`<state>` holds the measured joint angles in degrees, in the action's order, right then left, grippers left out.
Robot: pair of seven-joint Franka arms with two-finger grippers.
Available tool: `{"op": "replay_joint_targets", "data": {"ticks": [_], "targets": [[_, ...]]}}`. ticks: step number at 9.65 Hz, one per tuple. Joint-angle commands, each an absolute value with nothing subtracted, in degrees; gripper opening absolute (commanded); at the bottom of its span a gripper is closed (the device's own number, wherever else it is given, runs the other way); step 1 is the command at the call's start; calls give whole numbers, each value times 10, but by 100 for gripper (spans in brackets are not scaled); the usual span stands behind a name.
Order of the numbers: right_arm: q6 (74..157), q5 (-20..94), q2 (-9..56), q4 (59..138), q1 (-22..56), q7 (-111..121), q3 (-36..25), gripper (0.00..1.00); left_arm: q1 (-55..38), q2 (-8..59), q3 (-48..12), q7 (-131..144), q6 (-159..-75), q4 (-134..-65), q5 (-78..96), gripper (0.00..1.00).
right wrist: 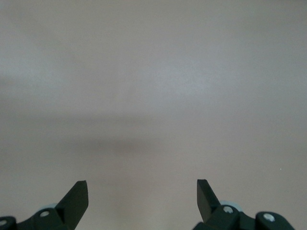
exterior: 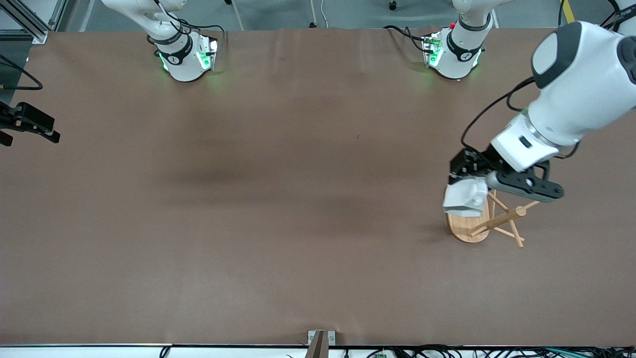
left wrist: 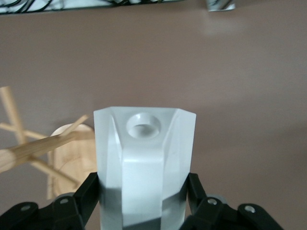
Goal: Hang cup on rack
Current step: 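Move the cup with the left gripper over the wooden rack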
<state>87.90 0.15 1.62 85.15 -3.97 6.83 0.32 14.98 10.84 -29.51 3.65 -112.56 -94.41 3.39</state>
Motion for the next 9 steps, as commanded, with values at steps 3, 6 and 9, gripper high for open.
{"op": "replay_joint_targets", "data": {"ticks": [3,6,9], "targets": [[882,-9,-4,885,-59,20,25,100,45,39,-172,41,-1130,-1066,54,1],[881,-9,-4,885,-58,7,25,100,5,25,-143,31,-1144,-1092,62,1],[881,-8,-4,882,-57,11,24,100,-64,4,-64,-57,-1218,-1178,87,1]]}}
